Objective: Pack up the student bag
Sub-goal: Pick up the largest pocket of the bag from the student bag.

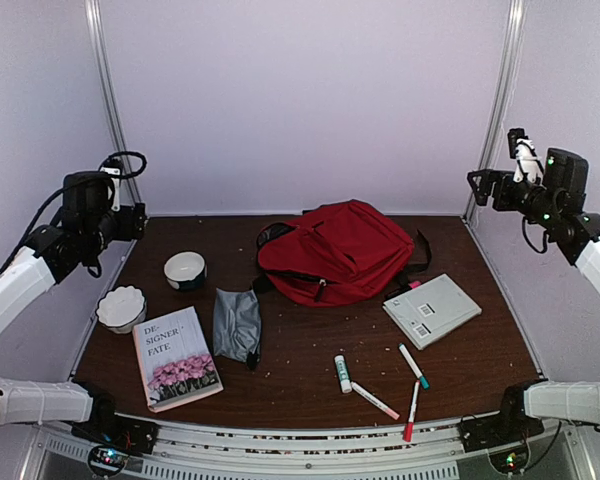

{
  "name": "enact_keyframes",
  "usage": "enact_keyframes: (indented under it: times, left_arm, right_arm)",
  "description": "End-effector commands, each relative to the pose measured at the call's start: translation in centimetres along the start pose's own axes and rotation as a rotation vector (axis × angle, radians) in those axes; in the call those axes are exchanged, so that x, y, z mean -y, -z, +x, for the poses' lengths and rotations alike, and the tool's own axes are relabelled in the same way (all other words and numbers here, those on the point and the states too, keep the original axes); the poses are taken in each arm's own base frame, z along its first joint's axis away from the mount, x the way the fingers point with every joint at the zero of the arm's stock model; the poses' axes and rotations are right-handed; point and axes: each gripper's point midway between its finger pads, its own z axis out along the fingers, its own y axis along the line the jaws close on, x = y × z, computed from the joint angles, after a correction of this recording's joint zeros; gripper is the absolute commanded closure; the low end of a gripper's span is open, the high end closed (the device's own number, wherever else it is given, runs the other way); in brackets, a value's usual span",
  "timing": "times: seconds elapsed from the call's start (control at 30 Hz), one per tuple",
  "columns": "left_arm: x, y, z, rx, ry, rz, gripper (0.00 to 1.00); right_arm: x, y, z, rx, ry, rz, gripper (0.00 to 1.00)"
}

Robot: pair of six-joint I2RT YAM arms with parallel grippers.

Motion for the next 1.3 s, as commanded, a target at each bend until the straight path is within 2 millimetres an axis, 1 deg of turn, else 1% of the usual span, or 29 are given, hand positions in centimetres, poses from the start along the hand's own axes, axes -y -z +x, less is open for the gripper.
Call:
enact_keyframes:
  times: [0.0, 0.13, 0.23, 0.27, 0.37, 0.5, 0.57, 0.6, 0.67, 0.73, 0.83, 0.93, 1.07, 1.17, 1.2, 1.27]
  left_arm:
    - [1.1, -1.5, 0.0, 0.056, 0.084, 0.097, 0.09]
    - [2.4, -2.7, 1.4, 0.052, 0.103, 0.191, 0.17]
    - [3.9, -3.0, 1.5, 0.057, 0.118, 0.295, 0.25]
    - [4.6, -3.1, 1.5, 0.057, 0.127, 0.342, 0.29]
    - [6.4, -3.1, 1.5, 0.052, 0.125, 0.454, 0.39]
    - [9.6, -2.6, 1.9, 0.043, 0.053, 0.581, 0.46]
    - [11.3, -2.2, 1.9, 0.034, 0.033, 0.652, 0.47]
    - [12.2, -1.9, 2.1, 0.030, 0.024, 0.685, 0.47]
    - [13.6, -1.5, 2.4, 0.018, 0.000, 0.739, 0.48]
    - [14.9, -1.0, 2.7, 0.010, -0.025, 0.783, 0.48]
    - [16.7, -0.1, 2.7, 0.007, -0.042, 0.851, 0.48]
    - [17.7, 0.8, 2.6, 0.006, -0.057, 0.890, 0.48]
    - [18.0, 1.4, 2.2, 0.027, -0.090, 0.890, 0.48]
    - [18.0, 2.0, 1.4, 0.047, -0.089, 0.901, 0.48]
    - [18.1, 2.2, 1.2, 0.053, -0.087, 0.906, 0.48]
    - [18.0, 2.5, 0.8, 0.062, -0.083, 0.913, 0.48]
  right_arm:
    - [-0.5, -0.7, 2.6, -0.060, 0.052, -0.041, 0.00]
    - [-2.1, -1.3, 4.8, -0.133, 0.106, -0.133, 0.03]
    - [-3.8, -2.1, 6.0, -0.185, 0.161, -0.204, 0.07]
    - [-4.5, -2.4, 6.4, -0.201, 0.183, -0.230, 0.09]
    - [-6.6, -3.5, 7.6, -0.247, 0.247, -0.290, 0.16]
    - [-11.4, -5.4, 9.8, -0.334, 0.342, -0.411, 0.27]
    - [-14.0, -6.2, 10.5, -0.365, 0.397, -0.465, 0.34]
    - [-15.3, -6.7, 11.3, -0.387, 0.422, -0.490, 0.37]
    - [-17.8, -7.6, 12.0, -0.412, 0.456, -0.532, 0.42]
    - [-20.4, -8.4, 12.9, -0.438, 0.488, -0.582, 0.46]
    - [-24.3, -9.4, 14.6, -0.474, 0.534, -0.655, 0.49]
    - [-27.6, -10.3, 16.6, -0.508, 0.582, -0.707, 0.48]
    - [-31.6, -11.3, 19.2, -0.552, 0.654, -0.750, 0.46]
    - [-33.9, -12.0, 21.6, -0.600, 0.719, -0.776, 0.46]
    - [-34.6, -12.6, 22.5, -0.614, 0.740, -0.774, 0.45]
    - [-35.4, -13.2, 24.5, -0.652, 0.793, -0.771, 0.44]
